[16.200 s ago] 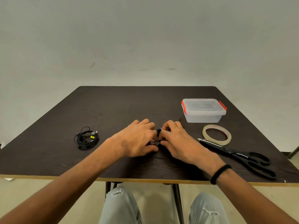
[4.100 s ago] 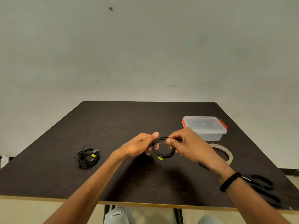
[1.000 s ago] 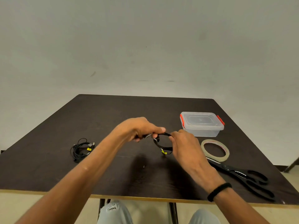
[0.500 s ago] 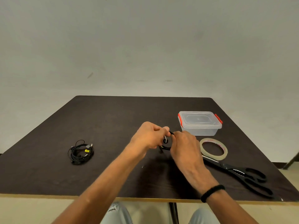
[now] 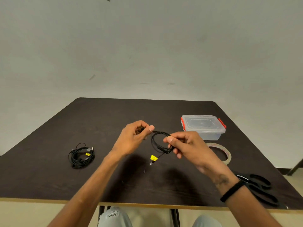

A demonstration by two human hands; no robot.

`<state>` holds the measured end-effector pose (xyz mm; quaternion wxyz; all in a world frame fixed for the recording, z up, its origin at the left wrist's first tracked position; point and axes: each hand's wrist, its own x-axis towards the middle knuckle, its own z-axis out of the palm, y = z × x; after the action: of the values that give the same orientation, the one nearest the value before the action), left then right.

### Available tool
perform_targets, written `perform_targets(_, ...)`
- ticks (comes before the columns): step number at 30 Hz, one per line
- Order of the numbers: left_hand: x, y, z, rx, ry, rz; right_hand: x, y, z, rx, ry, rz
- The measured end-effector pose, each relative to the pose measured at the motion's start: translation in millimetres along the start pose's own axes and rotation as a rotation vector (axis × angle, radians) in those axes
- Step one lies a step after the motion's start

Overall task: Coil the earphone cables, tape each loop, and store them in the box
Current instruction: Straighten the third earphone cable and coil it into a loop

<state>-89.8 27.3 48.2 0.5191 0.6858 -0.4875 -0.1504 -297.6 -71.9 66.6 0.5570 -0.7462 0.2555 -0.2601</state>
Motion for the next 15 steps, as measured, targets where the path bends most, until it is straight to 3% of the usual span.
perform_targets(3,-5,-11,9,0.039,0.066,-0.04,15,12,14,0.111,0.051,0.112)
perform_targets(8,-6,-36,15,0.482,0.044,-0.045,35,35,26,-0.439,0.084,0.236)
perform_targets(11,-8,-39,14,0.52,0.028,-0.025,37,33,29,-0.704,0.153,0.169)
perform_targets(15,-8,-38,11,0.466,0.075,0.032,35,31,32,-0.727,0.213,0.131)
